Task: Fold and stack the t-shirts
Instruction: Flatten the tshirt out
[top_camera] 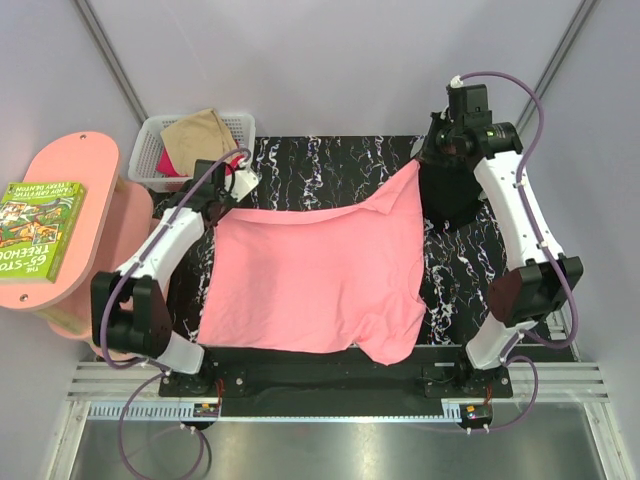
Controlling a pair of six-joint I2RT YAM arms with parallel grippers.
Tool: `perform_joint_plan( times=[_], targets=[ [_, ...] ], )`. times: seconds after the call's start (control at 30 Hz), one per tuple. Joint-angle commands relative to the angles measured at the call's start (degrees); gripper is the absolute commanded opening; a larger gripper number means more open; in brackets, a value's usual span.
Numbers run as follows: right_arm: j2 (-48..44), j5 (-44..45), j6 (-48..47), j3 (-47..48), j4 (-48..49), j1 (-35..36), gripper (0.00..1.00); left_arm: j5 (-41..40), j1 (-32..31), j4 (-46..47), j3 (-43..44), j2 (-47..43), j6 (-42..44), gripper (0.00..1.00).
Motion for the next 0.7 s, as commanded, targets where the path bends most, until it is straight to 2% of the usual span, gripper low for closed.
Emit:
perform_joint_plan(
  times=[0.0,0.2,0.43,0.67],
  targets=[
    [-0.2,-0.7,-0.5,-0.1,4.3,-0.3,0.0,-3.2,1.3,7.6,2.7,3.7,2.4,0.0],
    [-1.7,-1.2,-0.5,-5.4,5.9,-0.3,0.0,-3.8,4.2,13.6,2.2,7.9,4.3,0.0],
    [1.7,-2.0,-1.0,-1.6,5.4,-1.8,0.0,-5.5,5.8,14.3,8.7,14.6,5.4,0.0],
    [3.6,-5.5,-1.1,-1.3,5.0,-1.8,0.0,-5.4,6.3,14.6,7.4,14.7,5.7,0.0]
  ],
)
